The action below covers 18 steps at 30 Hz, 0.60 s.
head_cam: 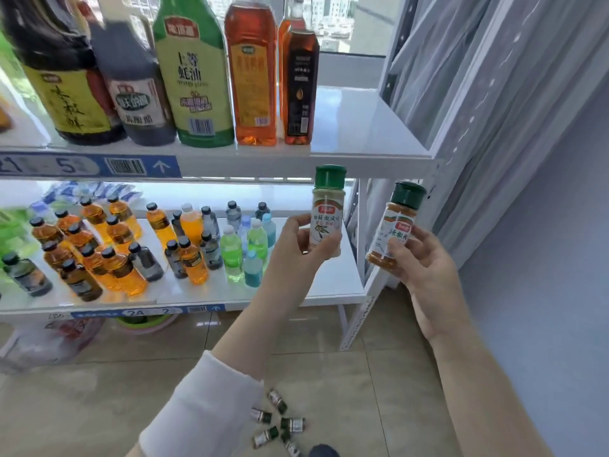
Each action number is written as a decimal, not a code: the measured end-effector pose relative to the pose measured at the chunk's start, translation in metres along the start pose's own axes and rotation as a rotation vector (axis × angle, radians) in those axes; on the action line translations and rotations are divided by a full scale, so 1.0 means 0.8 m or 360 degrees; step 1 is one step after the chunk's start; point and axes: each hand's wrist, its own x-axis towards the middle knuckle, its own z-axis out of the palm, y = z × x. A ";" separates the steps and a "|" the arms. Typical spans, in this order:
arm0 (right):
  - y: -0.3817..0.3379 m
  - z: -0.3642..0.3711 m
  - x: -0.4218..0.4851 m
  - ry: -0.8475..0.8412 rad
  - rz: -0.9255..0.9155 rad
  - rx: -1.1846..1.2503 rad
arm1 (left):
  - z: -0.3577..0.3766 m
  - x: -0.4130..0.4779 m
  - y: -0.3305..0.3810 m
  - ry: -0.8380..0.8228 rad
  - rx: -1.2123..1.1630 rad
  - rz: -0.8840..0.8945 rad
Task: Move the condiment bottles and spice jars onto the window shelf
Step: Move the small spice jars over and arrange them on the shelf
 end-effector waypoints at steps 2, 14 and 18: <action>-0.006 0.000 0.038 -0.0050 -0.0004 -0.0029 | 0.009 0.029 0.003 0.0034 -0.0018 -0.0018; -0.045 0.051 0.177 -0.0170 -0.0170 -0.0154 | -0.016 0.141 0.043 0.0052 0.0016 0.0039; -0.046 0.063 0.205 -0.0105 -0.0162 -0.0250 | -0.018 0.166 0.040 -0.0066 -0.0024 0.0050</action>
